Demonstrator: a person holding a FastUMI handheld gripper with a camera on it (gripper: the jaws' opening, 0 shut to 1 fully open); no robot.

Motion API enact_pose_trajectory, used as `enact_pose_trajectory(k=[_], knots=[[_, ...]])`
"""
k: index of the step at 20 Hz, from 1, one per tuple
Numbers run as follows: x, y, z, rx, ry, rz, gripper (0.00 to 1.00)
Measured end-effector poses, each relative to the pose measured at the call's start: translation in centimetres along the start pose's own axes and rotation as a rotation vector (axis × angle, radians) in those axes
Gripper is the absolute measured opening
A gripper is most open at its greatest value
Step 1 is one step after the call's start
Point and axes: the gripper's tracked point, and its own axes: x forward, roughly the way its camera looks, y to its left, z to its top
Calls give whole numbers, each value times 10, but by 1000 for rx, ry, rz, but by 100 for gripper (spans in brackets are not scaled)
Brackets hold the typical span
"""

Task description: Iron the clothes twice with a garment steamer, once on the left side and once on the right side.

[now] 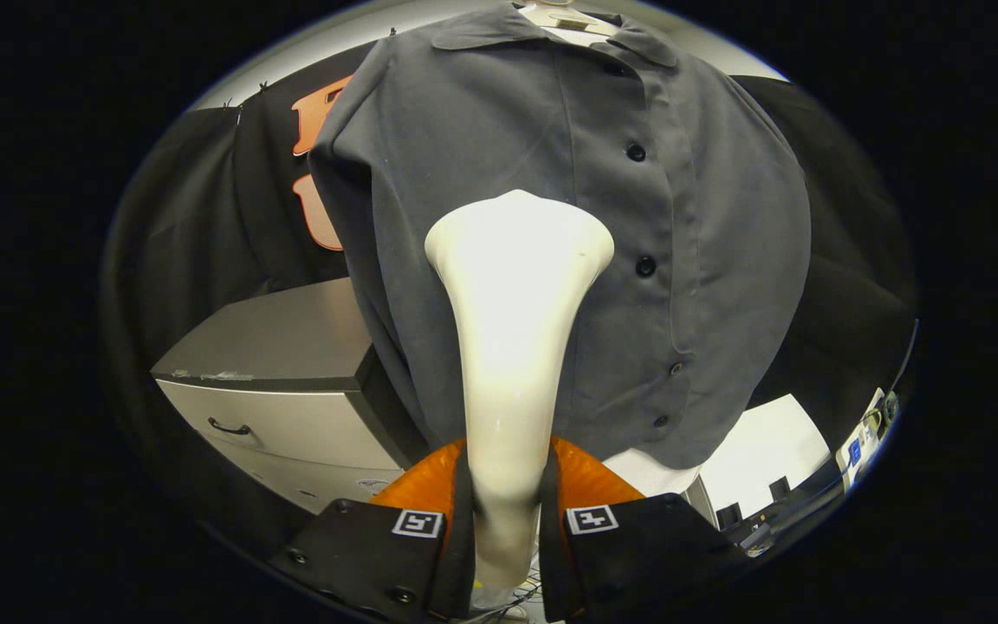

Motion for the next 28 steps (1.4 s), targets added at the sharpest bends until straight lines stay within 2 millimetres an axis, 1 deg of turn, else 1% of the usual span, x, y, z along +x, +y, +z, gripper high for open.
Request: enact_pose_trajectory(k=[13, 15, 16, 18, 20, 21, 23, 26, 28], knots=[[14, -15, -73, 20, 98, -20, 38], [17, -18, -81, 24, 101, -22, 38], [15, -20, -85, 28, 110, -30, 38], [13, -20, -87, 31, 120, -40, 38], [5, -21, -80, 22, 117, -45, 38], [0, -20, -72, 19, 108, -45, 38], [-12, -17, -53, 17, 84, -40, 38], [-33, -21, -22, 13, 59, -53, 38], [-43, -24, -1, 19, 30, -61, 38]])
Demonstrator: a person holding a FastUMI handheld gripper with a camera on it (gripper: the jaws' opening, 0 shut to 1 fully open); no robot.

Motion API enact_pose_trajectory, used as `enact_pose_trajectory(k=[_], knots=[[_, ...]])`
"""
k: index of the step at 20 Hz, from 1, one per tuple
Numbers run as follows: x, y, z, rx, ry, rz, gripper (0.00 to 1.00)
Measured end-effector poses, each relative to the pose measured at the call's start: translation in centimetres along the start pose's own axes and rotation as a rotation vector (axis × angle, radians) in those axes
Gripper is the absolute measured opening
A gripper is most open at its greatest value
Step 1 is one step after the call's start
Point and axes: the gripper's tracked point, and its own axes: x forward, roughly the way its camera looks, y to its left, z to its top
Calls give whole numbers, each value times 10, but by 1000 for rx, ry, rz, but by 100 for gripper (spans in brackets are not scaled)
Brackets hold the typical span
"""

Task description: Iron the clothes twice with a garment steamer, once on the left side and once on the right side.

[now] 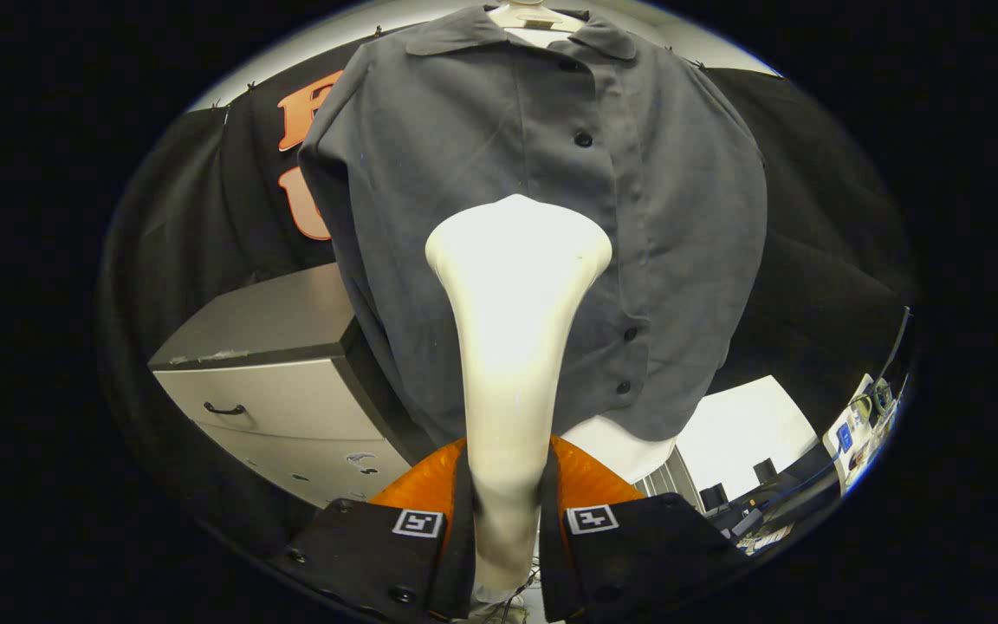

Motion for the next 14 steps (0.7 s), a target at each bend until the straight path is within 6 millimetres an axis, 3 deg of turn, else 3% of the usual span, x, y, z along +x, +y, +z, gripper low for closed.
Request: enact_pose_trajectory(k=[14], knots=[[-52, -45, 121, -11, -157, -59, 38]])
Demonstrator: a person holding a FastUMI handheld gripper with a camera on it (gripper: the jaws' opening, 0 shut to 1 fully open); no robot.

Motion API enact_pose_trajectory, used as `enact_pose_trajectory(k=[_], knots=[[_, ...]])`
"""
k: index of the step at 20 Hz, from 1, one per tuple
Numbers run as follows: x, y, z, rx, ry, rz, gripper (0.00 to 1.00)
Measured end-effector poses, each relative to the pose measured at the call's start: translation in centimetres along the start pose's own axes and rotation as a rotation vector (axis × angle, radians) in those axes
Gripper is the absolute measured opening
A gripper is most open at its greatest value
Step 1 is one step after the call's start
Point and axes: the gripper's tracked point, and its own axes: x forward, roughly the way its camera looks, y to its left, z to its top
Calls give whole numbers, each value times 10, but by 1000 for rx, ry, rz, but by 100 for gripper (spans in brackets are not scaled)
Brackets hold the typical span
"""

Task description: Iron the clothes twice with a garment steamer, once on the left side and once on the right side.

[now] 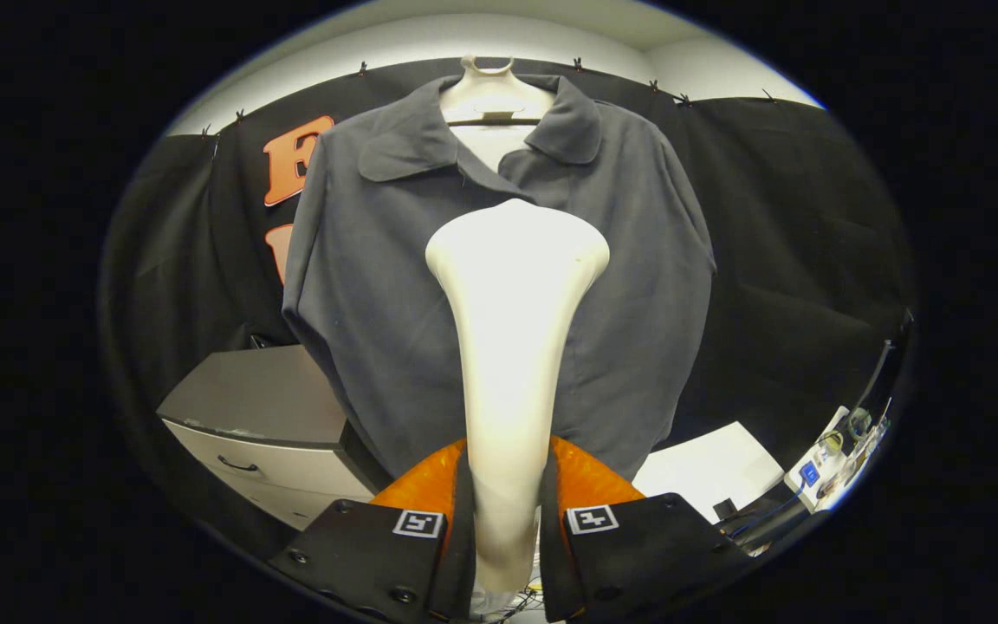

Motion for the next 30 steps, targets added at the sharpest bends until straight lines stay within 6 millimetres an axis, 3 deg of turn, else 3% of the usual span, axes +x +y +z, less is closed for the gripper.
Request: enact_pose_trajectory(k=[8, 14, 21, 30], knots=[[-6, -32, 67, 1, -91, -25, 38], [2, -55, 97, 6, -134, -37, 38], [11, -80, 104, 25, -141, -45, 38], [33, -84, 88, 24, -104, -5, 38]])
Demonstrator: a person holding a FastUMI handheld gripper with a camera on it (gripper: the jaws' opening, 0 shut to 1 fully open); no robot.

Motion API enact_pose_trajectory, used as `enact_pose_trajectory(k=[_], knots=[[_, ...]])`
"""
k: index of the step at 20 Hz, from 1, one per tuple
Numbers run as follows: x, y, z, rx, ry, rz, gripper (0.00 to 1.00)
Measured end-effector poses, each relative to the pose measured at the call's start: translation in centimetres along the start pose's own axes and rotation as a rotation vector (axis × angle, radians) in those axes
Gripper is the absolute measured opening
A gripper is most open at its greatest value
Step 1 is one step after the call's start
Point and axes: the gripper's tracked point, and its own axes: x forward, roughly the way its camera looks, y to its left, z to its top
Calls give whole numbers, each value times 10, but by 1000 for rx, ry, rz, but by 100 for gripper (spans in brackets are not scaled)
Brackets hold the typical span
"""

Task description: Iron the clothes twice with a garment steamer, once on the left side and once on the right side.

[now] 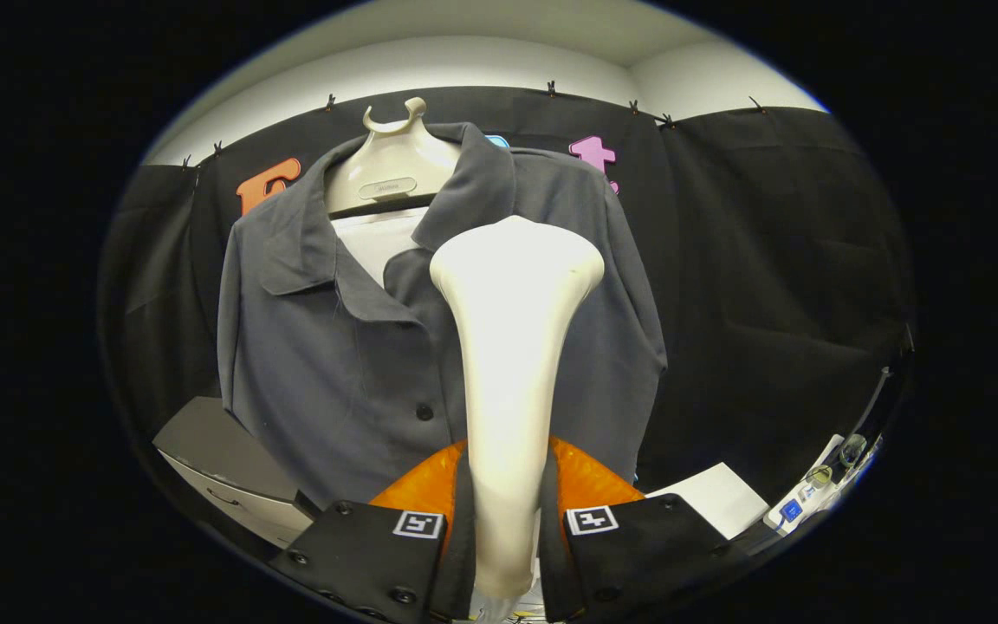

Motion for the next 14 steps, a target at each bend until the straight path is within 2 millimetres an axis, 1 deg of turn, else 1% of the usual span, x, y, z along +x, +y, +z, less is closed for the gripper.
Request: enact_pose_trajectory(k=[7, 12, 14], knots=[[13, -4, -36, 20, 67, 14, 38], [17, -6, -60, 26, 100, 25, 38], [15, -7, -73, 22, 116, 28, 38]])
